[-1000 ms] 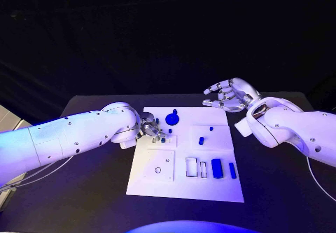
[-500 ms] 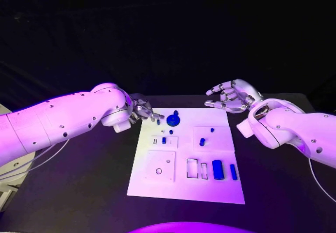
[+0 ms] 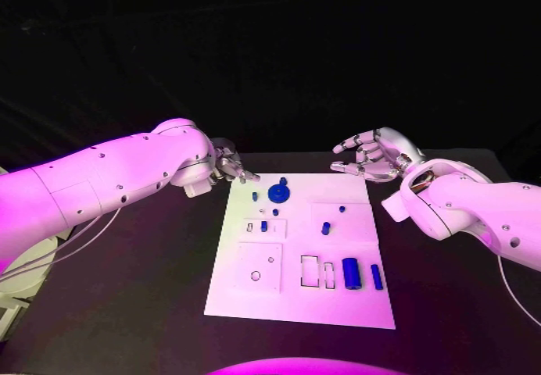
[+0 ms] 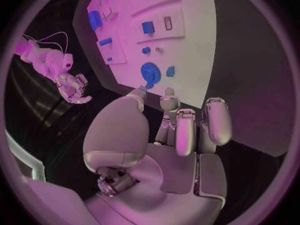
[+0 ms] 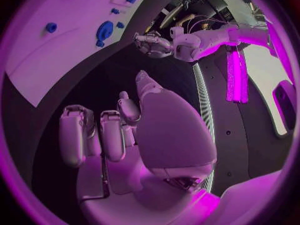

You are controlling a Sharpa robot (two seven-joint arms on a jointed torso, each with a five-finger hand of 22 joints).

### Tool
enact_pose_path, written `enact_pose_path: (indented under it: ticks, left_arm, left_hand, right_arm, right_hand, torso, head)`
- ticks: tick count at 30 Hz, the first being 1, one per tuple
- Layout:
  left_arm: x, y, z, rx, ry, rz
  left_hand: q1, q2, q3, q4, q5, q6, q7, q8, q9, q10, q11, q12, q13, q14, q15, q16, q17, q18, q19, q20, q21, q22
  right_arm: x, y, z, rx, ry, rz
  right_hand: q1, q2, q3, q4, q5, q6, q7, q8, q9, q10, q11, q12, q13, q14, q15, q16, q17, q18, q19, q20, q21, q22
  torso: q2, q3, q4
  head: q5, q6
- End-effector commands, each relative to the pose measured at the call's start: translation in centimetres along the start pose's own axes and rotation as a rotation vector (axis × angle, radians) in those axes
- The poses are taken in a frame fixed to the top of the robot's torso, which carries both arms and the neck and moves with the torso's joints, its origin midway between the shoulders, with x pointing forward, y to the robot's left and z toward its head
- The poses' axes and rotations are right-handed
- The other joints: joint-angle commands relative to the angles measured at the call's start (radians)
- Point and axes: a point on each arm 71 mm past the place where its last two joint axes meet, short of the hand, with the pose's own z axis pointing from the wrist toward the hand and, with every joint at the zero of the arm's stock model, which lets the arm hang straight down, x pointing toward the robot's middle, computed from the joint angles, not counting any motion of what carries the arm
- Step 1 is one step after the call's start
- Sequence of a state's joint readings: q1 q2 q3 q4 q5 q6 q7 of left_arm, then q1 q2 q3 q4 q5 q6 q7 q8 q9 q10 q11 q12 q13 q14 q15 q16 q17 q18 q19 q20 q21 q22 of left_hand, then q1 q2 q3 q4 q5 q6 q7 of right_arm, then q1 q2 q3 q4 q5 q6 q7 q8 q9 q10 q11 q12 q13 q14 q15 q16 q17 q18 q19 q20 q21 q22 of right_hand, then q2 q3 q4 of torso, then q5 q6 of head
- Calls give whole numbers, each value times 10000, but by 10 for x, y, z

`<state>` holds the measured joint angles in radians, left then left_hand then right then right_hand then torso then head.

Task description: Assemble the parts on the task board

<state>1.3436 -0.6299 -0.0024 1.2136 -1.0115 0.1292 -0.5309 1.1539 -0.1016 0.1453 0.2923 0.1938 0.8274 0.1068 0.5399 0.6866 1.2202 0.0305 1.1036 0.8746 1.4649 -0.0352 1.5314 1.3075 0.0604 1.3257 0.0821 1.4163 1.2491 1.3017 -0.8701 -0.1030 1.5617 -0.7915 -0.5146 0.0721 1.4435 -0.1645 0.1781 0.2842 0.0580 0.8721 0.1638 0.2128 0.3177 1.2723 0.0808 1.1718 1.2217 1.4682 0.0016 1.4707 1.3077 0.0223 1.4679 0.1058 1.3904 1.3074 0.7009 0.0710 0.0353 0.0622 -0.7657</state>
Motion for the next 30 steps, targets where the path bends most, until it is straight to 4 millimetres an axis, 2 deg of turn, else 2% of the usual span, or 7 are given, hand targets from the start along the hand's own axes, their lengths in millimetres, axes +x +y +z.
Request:
enact_pose_path:
  ticks: [1, 6, 12, 22, 30]
  left_arm:
    - [1, -2, 5, -20, 357, 579]
    - [2, -1, 15, -241, 545, 682]
    - [4, -2, 22, -310, 659, 668]
    - [9, -4, 30, -364, 1069, 776]
    - [15, -4, 35, -428, 1294, 765]
  left_hand:
    - [87, 21, 49, 3, 69, -85, 16, -66, -13, -86, 20, -26, -23, 783, 81, -62, 1838, 156, -52, 1, -31, -7]
    - [90, 25, 51, 5, 67, -89, 19, -69, -15, -95, 22, -34, -36, 778, 82, -69, 1826, 160, -65, 2, -39, -23]
    - [81, 43, 55, 16, 43, -103, 30, -78, -26, -112, 33, -33, -40, 781, 88, -62, 1837, 161, -70, 7, -43, -27]
    - [76, 52, 58, 15, 38, -112, 34, -83, -32, -137, 37, -52, -72, 776, 94, -68, 1825, 165, -84, 10, -52, -43]
    - [82, 99, 83, 13, 36, -122, 42, -91, -46, -162, 46, -53, -80, 776, 103, -66, 1830, 166, -93, 19, -58, -49]
  right_arm:
    - [1, 3, 0, -188, -12, -14]
    - [1, 3, -1, -211, -24, -15]
    - [1, 3, 0, -223, -24, -14]
    - [2, 4, 0, -249, -29, -10]
    - [3, 5, 1, -323, -60, 0]
  right_hand:
    - [-16, 5, -16, -21, 24, -63, -10, 41, 13, -53, -30, 5, 6, 542, 17, -32, 947, 171, 182, 32, 28, 1892]
    - [-16, 5, -16, -21, 24, -63, -10, 41, 13, -53, -30, 5, 6, 542, 17, -32, 947, 171, 182, 32, 28, 1892]
    - [-16, 5, -16, -21, 24, -63, -10, 41, 13, -53, -30, 5, 6, 542, 17, -32, 947, 171, 182, 32, 28, 1892]
    - [18, 11, -3, -38, 24, -66, -10, 47, 14, -67, -31, -15, -16, 539, 15, -44, 932, 177, 170, 30, -3, 1880]
    - [18, 11, -3, -38, 24, -66, -10, 47, 14, -67, -31, -15, -16, 539, 15, -44, 932, 177, 170, 30, -3, 1880]
  torso:
    - [30, 16, -9]
    - [22, 5, -1]
    - [12, 7, -21]
    - [16, -3, 12]
    - [5, 5, -14]
  head:
    - [-11, 11]
    - [-18, 6]
    - [-49, 7]
    - [-77, 9]
    - [-61, -13]
